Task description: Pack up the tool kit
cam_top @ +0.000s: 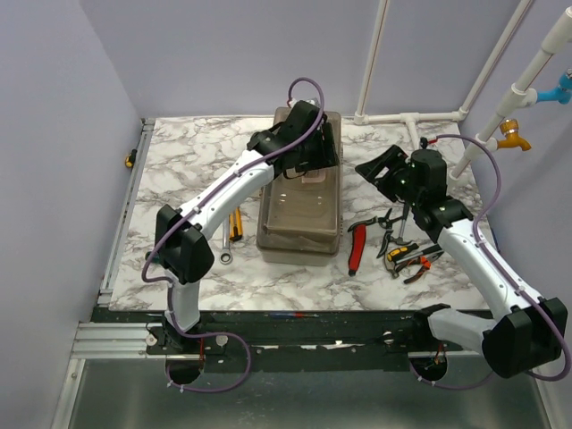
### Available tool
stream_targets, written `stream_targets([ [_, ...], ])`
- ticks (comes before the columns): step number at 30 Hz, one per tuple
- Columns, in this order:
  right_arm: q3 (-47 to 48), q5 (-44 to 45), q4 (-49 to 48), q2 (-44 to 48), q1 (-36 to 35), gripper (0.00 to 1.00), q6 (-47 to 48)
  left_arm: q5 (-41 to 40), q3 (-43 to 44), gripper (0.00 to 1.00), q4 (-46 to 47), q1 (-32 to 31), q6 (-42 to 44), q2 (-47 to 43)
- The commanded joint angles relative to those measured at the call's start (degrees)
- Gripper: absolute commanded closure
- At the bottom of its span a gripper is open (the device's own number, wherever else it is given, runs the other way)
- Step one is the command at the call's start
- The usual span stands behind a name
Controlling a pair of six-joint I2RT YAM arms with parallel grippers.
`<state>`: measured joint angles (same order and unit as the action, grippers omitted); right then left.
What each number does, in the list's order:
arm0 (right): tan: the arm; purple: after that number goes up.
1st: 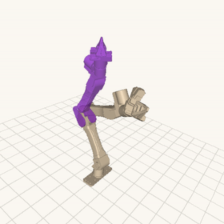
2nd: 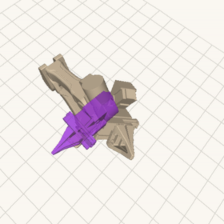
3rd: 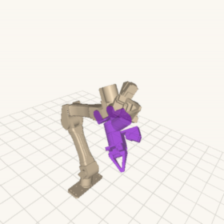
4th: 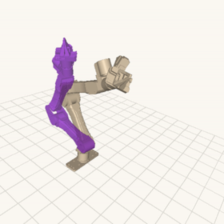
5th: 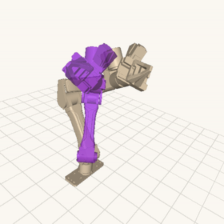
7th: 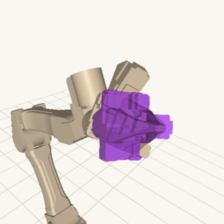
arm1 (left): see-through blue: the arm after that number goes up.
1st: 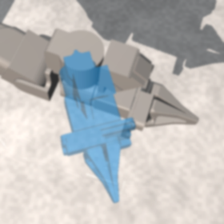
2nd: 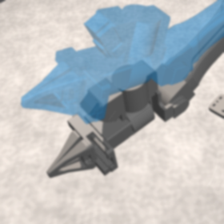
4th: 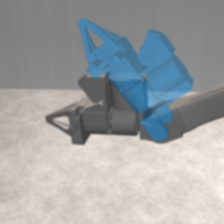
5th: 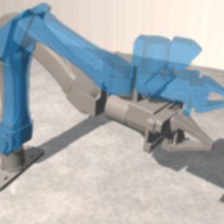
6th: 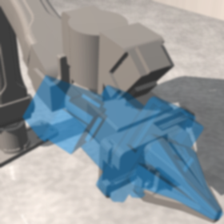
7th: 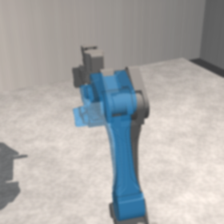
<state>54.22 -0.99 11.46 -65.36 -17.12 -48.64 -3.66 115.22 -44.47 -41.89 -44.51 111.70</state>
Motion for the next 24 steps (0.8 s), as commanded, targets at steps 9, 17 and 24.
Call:
stream_targets([
  [9,1.2,-14.6,-7.4,-3.9,0.5,0.38,-1.4,35.3,-28.4,0.39,36.9,6.2,-9.0,-8.6],
  [17,8.8,-26.3,-7.3,-13.3,0.4,0.41,-3.2,38.7,-31.7,0.4,44.2,7.6,-12.7,-9.5],
  [24,11.0,-28.0,-8.3,-17.4,0.4,0.45,-4.0,38.9,-33.1,0.41,46.8,7.8,-13.5,-9.9],
])
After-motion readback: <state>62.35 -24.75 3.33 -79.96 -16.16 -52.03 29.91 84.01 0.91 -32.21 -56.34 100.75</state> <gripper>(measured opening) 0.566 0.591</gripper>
